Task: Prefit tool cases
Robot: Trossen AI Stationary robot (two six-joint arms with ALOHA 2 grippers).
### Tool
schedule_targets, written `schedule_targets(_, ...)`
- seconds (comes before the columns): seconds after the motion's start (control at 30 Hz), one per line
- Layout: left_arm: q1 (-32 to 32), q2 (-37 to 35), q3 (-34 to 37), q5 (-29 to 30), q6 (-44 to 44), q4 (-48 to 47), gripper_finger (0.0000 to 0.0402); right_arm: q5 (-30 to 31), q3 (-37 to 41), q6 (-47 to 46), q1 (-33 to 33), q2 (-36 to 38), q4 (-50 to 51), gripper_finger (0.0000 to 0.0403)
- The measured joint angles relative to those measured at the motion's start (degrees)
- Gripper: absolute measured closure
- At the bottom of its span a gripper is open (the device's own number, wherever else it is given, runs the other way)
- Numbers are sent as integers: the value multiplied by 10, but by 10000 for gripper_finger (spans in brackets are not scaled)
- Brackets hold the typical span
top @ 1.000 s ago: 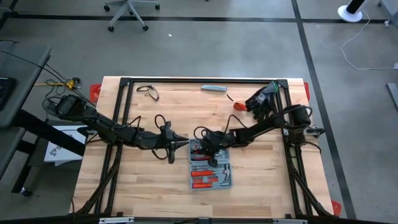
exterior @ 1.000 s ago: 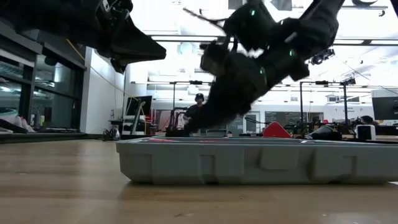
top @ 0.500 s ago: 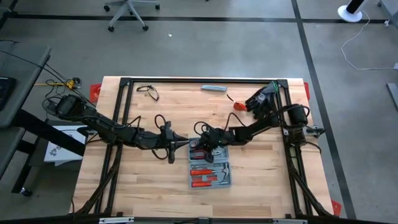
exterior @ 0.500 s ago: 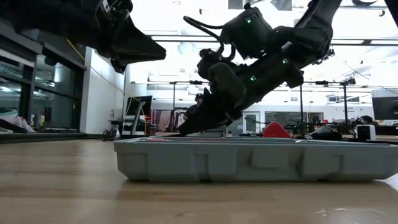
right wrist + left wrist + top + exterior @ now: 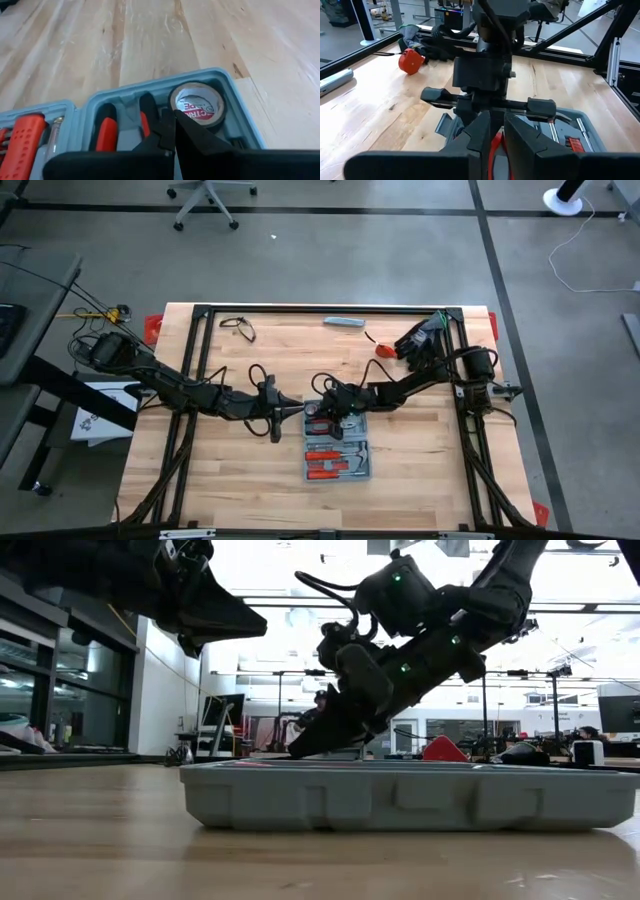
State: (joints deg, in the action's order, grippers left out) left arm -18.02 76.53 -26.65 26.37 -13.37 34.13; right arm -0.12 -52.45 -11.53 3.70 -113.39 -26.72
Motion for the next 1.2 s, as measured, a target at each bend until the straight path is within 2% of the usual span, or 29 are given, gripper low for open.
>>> schedule_targets(0.23,0,0,0,0,-1,-5,353,0,-3,-15,-8,-25,-8,403)
schedule_targets(0.37,3,0,0,-3,-31,-61,353,1,-1,-10,-5,-18,-14,403)
schedule_targets(0.5,21,1,0,-1,-74,-105,353,10,1,1,-4,-4,0,403)
schedule_targets(0.7,56,12,0,-23,-86,-102,353,15,1,12,-5,2,4,403)
schedule_targets(0.83,83,59,-17,-69,-91,-99,358,31,1,15,-6,2,8,403)
schedule_targets(1.0,107,158,-67,-120,-81,-101,380,31,1,15,-15,2,14,403)
schedule_targets(1.2,130,250,-130,-182,-96,-170,399,31,1,14,-19,2,28,403)
